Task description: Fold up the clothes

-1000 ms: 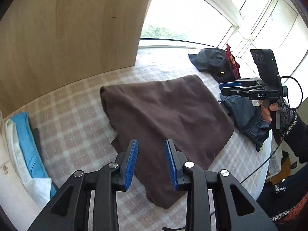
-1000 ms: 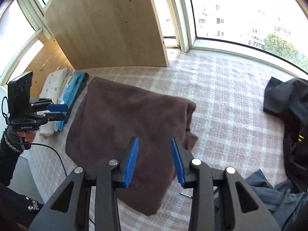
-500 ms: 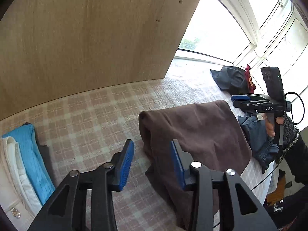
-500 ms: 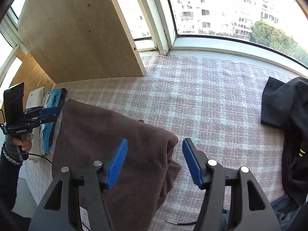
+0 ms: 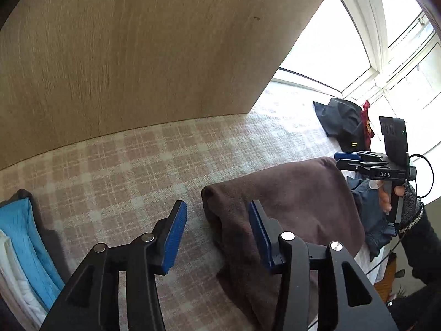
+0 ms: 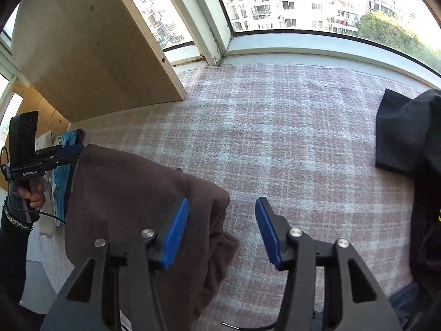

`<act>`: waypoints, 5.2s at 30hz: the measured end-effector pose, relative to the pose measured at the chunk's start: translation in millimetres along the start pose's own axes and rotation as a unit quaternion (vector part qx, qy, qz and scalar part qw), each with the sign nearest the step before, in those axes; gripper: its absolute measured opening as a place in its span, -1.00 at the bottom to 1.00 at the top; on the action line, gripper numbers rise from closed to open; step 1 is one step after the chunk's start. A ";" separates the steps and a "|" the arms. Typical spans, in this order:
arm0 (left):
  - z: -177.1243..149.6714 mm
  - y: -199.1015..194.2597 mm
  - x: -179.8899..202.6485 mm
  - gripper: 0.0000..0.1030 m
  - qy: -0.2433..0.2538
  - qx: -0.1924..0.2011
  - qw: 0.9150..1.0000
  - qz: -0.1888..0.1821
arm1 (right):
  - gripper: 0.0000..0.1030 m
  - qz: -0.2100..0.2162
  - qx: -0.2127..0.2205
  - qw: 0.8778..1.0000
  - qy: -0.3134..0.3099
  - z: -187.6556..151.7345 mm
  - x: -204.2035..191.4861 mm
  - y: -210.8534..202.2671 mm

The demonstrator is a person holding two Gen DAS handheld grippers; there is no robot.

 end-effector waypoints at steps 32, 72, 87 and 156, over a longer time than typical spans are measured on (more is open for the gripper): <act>-4.2 67.4 33.0 0.47 0.015 -0.119 0.989 -0.086 | 0.15 0.222 -0.061 0.963 0.137 -39.0 38.0 26.2; -89.8 -111.1 156.9 -0.51 0.296 0.134 0.945 0.034 | -0.59 0.016 0.118 0.952 -0.281 -88.8 -102.9 -79.6; -273.5 -75.5 186.4 -0.44 0.313 0.034 0.948 0.042 | -0.42 -0.073 0.005 0.946 -0.315 -268.5 -84.5 -67.7; -109.9 -177.5 160.9 -0.91 0.240 0.036 0.970 0.013 | -0.52 0.055 0.001 0.980 -0.192 -93.6 -108.7 -121.8</act>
Point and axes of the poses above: each gripper's, at about its wrist camera, not at the fingertips, and y roughly the way its jaws point, x to its right, z to its top, the point moved 2 cm from there along y, roughly the way its jaws point, and after that the axes turned 9 degrees about z, right-handed, at the moved point
